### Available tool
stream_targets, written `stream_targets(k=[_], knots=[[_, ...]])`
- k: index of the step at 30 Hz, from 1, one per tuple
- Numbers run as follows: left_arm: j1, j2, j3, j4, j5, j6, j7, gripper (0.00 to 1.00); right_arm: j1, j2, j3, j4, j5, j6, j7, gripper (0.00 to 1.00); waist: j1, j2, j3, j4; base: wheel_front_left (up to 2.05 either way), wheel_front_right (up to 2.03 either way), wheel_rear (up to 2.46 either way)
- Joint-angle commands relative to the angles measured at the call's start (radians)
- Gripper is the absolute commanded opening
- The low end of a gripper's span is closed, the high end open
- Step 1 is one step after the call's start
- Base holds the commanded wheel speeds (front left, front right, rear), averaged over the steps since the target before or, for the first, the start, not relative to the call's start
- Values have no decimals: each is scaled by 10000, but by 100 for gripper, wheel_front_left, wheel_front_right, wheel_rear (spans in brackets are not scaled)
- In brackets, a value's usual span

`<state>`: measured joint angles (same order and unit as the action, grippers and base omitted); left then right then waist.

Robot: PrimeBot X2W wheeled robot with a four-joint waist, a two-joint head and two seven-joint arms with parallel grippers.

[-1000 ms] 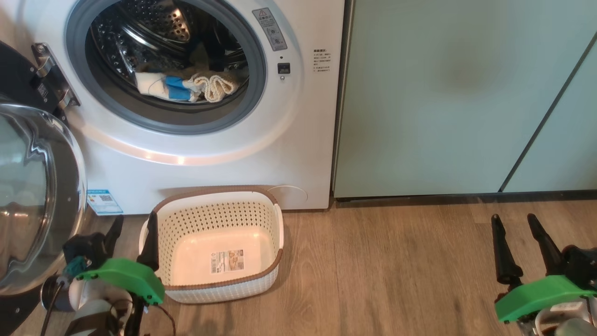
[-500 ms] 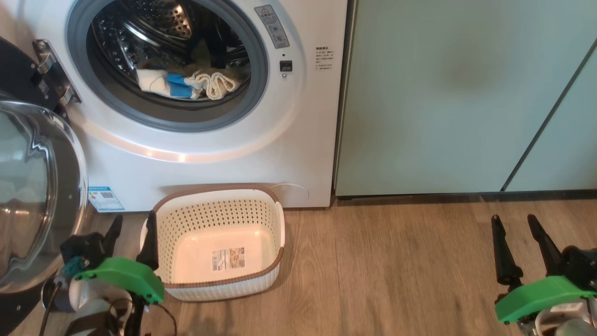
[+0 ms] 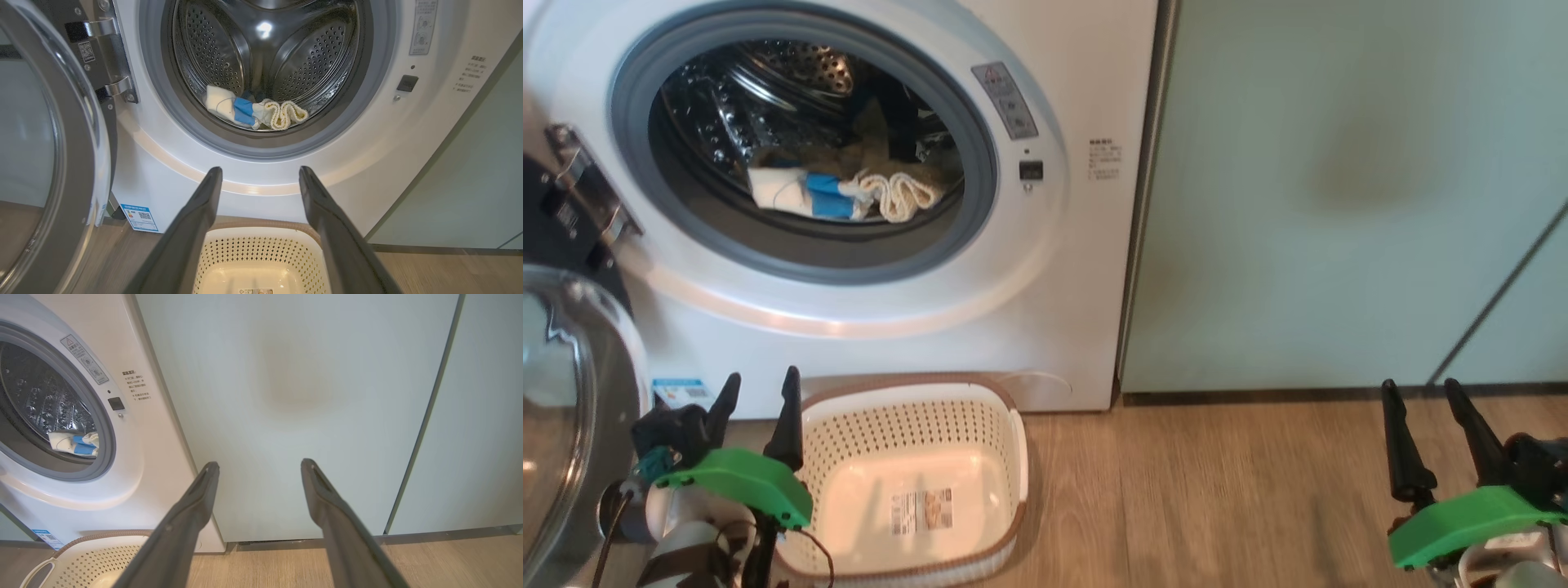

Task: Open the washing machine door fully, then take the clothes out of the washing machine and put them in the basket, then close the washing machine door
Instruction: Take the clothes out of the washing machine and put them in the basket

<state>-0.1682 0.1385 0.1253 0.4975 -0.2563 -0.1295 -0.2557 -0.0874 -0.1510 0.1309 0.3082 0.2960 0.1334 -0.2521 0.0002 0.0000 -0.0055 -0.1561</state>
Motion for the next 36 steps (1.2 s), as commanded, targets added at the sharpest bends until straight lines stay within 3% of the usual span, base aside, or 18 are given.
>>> stream_targets(k=[1,9,26,36], knots=[[-576,279,293,-358,54,-10,-61,100,-339,-80,161,-325,-60,-27,-97,100,-2,0,13,11,154,-154,0],[-470,207,260,-314,147,-11,-61,100,-344,-33,130,-336,-69,-27,-97,100,-2,0,70,40,93,-93,0],[-475,112,563,-131,493,65,-61,100,-395,31,103,-329,-84,-27,-97,100,-2,0,74,11,3,-3,0],[-1080,403,603,1005,153,30,-17,100,-386,140,479,-303,-53,-27,-97,100,-2,0,96,-524,0,0,0]])
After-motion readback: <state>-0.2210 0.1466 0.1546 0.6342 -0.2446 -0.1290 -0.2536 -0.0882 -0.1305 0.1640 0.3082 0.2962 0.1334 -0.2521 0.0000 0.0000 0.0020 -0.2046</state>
